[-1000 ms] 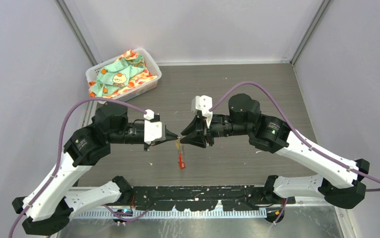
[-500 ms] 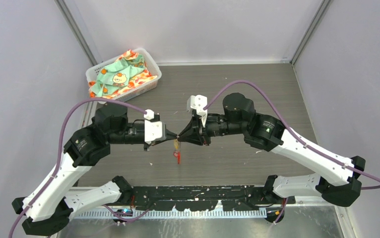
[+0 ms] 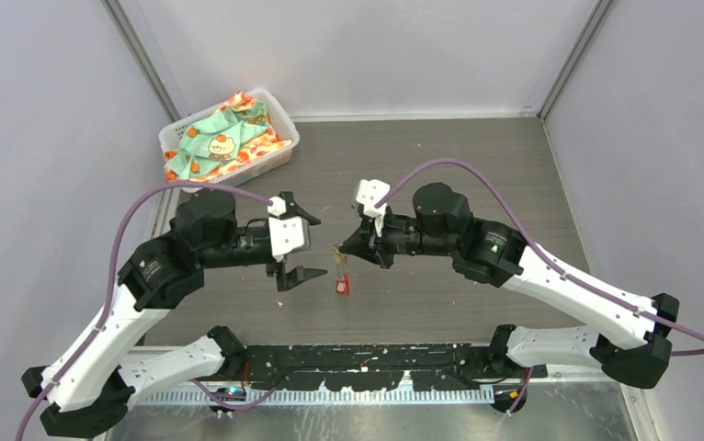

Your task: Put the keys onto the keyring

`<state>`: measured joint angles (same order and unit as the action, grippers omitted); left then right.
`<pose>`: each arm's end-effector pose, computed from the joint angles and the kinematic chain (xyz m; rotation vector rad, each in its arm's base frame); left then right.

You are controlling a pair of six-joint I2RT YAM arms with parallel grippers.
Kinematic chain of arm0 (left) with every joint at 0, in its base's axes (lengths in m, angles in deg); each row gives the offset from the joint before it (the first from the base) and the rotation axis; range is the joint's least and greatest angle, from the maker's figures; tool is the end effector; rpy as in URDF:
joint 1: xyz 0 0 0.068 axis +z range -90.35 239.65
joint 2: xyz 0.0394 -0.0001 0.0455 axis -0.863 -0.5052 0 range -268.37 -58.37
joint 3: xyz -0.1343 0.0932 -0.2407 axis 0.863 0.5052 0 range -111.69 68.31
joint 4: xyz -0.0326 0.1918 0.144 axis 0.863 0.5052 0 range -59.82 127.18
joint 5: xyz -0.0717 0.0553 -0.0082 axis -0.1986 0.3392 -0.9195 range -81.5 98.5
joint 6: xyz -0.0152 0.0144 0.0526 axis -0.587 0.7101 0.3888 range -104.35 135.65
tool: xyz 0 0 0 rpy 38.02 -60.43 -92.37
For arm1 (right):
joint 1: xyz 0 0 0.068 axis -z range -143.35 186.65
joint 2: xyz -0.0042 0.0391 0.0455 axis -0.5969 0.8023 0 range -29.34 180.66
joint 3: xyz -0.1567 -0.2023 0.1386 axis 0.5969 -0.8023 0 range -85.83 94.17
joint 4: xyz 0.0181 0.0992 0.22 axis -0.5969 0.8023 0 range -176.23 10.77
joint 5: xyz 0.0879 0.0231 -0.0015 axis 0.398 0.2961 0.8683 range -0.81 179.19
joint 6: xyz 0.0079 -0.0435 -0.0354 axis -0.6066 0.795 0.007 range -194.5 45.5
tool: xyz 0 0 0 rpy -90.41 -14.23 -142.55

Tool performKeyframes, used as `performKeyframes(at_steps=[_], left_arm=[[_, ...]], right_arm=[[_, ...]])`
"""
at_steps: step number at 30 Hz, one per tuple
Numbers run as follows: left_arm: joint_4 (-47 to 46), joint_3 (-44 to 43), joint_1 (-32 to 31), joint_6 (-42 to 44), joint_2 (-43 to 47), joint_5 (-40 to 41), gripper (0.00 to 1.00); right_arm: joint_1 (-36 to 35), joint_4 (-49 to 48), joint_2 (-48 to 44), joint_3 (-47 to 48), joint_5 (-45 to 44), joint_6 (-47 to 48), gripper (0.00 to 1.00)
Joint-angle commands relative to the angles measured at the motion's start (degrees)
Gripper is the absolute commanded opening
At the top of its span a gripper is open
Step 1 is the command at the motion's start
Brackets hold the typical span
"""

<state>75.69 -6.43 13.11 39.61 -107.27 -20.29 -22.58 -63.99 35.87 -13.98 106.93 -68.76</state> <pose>0.0633 -0.0946 0.4417 1.3839 1.3597 -0.7439 0.1047 0.1992 0.4257 -1.2238 1.4988 0.9241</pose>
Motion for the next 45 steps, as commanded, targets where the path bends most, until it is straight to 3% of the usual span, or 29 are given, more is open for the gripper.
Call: performKeyframes(at_steps=[1, 8, 15, 22, 27, 33, 35, 45], left_arm=[[1.0, -1.7, 1.3, -2.7, -1.4, 6.6, 0.88], [10.4, -4.3, 15.0, -6.0, -8.6, 2.4, 1.0], [6.7, 0.5, 31.9, -2.7, -12.2, 1.0, 1.0], [-3.0, 9.2, 41.2, -1.9, -14.6, 0.9, 1.0], [-10.0, 15.5, 45.4, -1.1, -15.0, 0.1, 1.0], [-15.8, 21.9, 46.3, -1.4, -14.9, -0.1, 1.0], [-17.2, 23.5, 47.8, -1.4, -14.9, -0.2, 1.0], [-23.1, 28.4, 48.0, -5.4, -16.7, -3.1, 1.0]], right_arm=[[1.3, -6.8, -2.8, -6.2, -6.9, -0.4, 0.01], [4.5, -27.0, -2.1, -20.7, -22.0, -4.0, 0.01], [12.6, -38.9, 5.3, -25.5, -21.6, -3.7, 0.01], [23.7, -48.0, 21.8, -19.7, -18.5, -9.2, 0.01], [25.3, -46.0, 33.0, -11.3, -16.6, -11.0, 0.01], [26.1, -45.7, 39.7, -6.7, -17.3, -13.3, 0.01], [26.4, -45.5, 40.6, -6.1, -17.6, -13.2, 0.05], [32.8, -44.2, 41.0, -6.0, -9.7, -22.1, 0.48]])
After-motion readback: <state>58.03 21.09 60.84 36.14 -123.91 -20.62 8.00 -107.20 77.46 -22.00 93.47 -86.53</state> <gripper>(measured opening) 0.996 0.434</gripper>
